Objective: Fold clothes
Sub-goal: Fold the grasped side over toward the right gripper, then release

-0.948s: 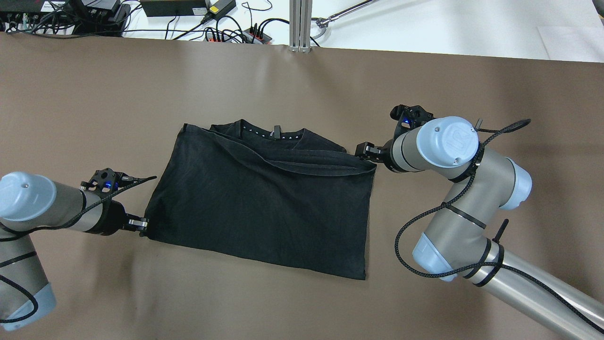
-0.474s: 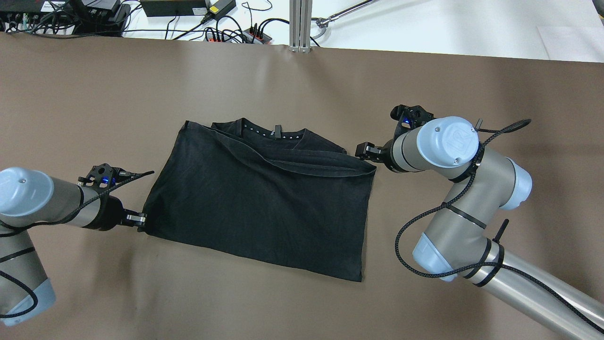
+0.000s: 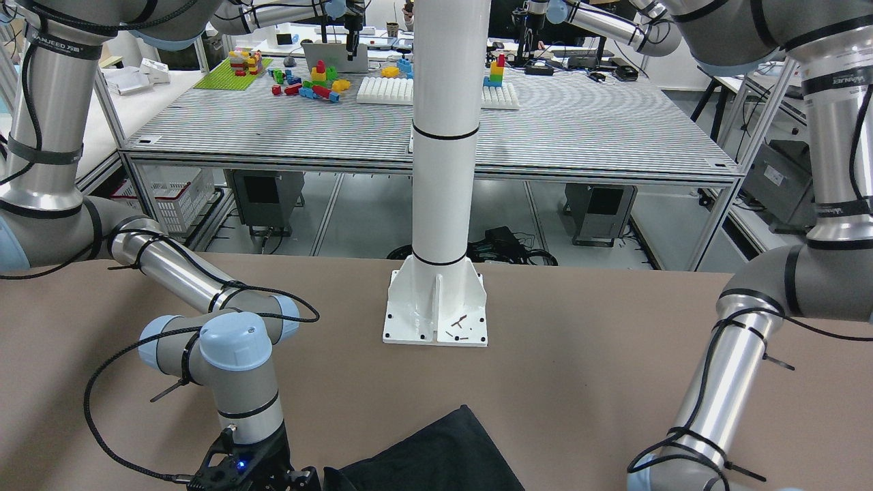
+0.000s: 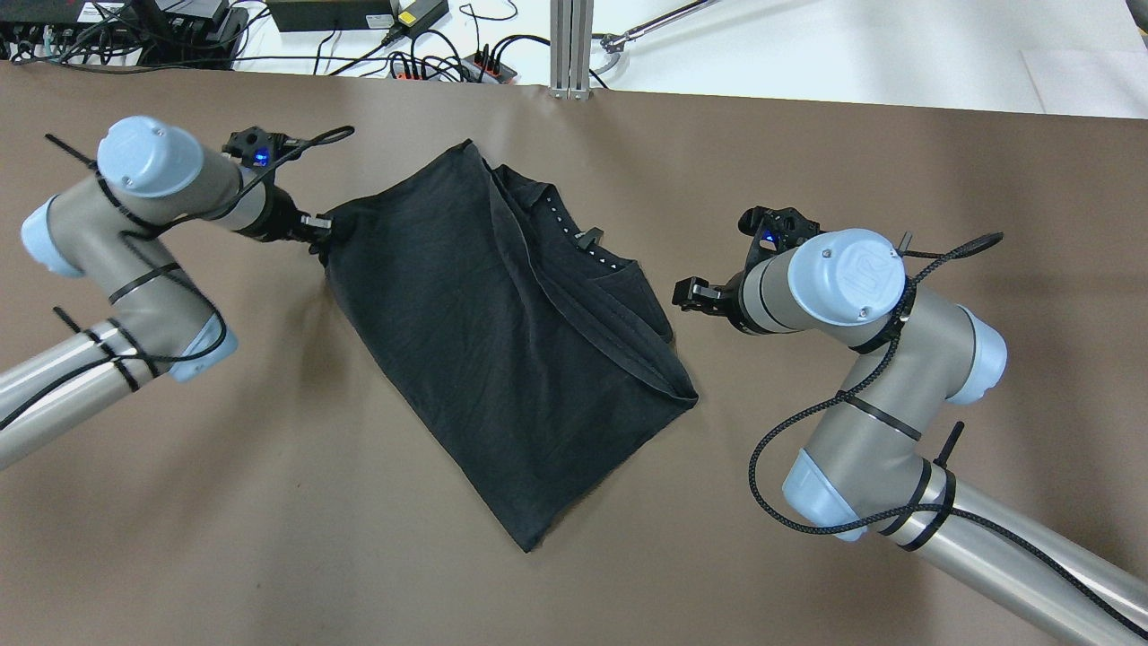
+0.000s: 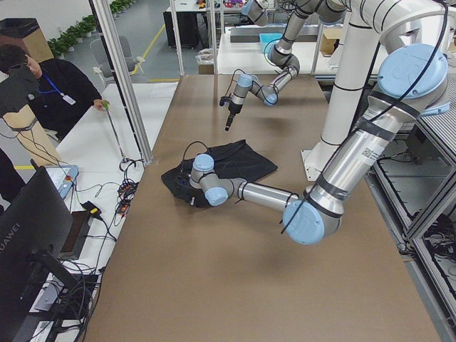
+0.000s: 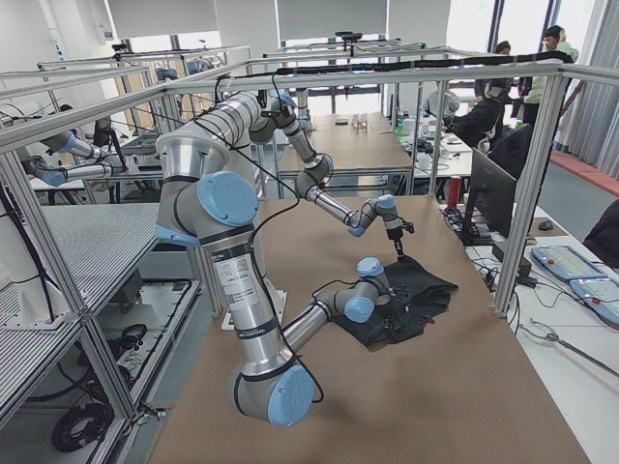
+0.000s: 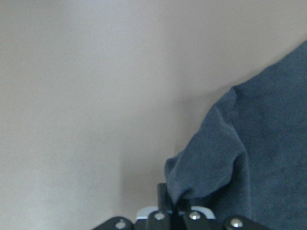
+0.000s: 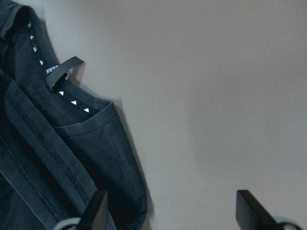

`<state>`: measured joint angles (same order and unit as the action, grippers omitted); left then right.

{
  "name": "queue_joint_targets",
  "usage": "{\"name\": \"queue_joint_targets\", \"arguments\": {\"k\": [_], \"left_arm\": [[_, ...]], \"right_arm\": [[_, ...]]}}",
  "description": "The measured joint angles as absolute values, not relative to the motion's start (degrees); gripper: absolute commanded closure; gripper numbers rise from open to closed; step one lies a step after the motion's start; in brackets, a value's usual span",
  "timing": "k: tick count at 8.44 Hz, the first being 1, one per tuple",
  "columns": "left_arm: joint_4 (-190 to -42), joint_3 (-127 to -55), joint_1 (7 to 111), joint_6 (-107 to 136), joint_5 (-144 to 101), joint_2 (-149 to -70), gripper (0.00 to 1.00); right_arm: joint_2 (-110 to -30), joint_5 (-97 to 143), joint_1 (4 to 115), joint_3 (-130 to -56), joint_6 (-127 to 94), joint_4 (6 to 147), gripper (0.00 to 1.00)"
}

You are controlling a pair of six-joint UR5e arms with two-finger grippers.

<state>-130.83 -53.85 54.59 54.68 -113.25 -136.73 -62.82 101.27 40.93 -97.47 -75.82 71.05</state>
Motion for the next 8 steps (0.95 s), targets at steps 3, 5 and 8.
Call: {"name": "queue_joint_targets", "arguments": {"k": [3, 5, 8], "left_arm": [[-130.98, -35.97, 53.82, 54.54, -109.30, -151.11, 1.00], [-131.02, -34.02, 53.90, 54.48, -108.88, -152.73, 0.45], [-131.23, -34.54, 54.46, 51.55, -107.86, -152.50, 0.05]], "right_arm": [[-62.77, 101.33, 40.87, -97.47, -75.81, 71.07, 0.06], [-62.79, 101.34, 40.87, -97.41, -75.77, 71.14, 0.06], [-62.81, 101.13, 40.25, -97.28, -76.07, 71.17, 0.06]]}}
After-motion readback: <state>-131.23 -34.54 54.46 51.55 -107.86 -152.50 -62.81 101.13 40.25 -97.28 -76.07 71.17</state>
